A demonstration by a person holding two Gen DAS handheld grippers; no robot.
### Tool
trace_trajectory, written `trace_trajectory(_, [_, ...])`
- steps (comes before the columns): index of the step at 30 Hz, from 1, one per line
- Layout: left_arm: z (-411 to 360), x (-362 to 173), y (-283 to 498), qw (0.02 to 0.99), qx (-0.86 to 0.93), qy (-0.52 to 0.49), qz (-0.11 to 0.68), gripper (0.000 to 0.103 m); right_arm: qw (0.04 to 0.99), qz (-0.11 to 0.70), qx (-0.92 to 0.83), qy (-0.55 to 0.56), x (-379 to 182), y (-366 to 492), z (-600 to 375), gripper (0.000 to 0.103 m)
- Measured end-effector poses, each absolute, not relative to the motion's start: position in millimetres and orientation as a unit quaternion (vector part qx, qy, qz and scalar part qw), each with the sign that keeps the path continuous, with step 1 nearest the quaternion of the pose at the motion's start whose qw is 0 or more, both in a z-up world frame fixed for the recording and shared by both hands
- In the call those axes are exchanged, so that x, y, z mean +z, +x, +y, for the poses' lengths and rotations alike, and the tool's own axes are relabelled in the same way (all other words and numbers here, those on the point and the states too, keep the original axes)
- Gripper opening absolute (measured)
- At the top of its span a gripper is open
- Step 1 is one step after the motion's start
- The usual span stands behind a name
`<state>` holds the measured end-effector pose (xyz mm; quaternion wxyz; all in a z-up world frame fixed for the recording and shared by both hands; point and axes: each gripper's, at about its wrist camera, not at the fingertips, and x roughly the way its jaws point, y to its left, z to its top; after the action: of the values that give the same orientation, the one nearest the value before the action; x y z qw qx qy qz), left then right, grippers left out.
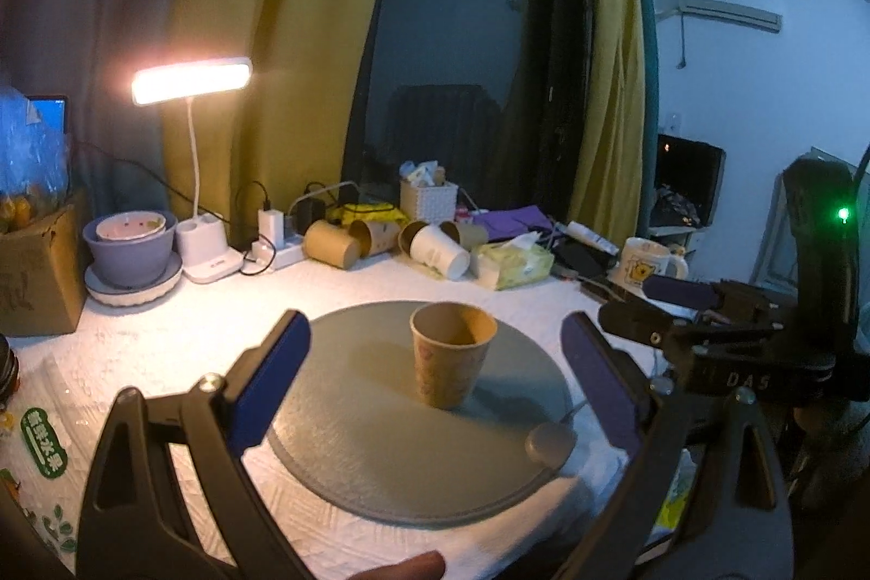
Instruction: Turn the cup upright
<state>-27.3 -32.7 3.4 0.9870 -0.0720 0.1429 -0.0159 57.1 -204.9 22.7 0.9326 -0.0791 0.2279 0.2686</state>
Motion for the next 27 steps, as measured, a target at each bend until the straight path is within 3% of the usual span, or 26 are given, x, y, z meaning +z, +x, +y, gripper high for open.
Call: trace_trajectory(27, [-43.1,50.1,-58.2,0.996,0.005,-0.044,0.075,0.094,0.946,0.18,0.258,-0.077,72.7,30.0,-216.1,0.075])
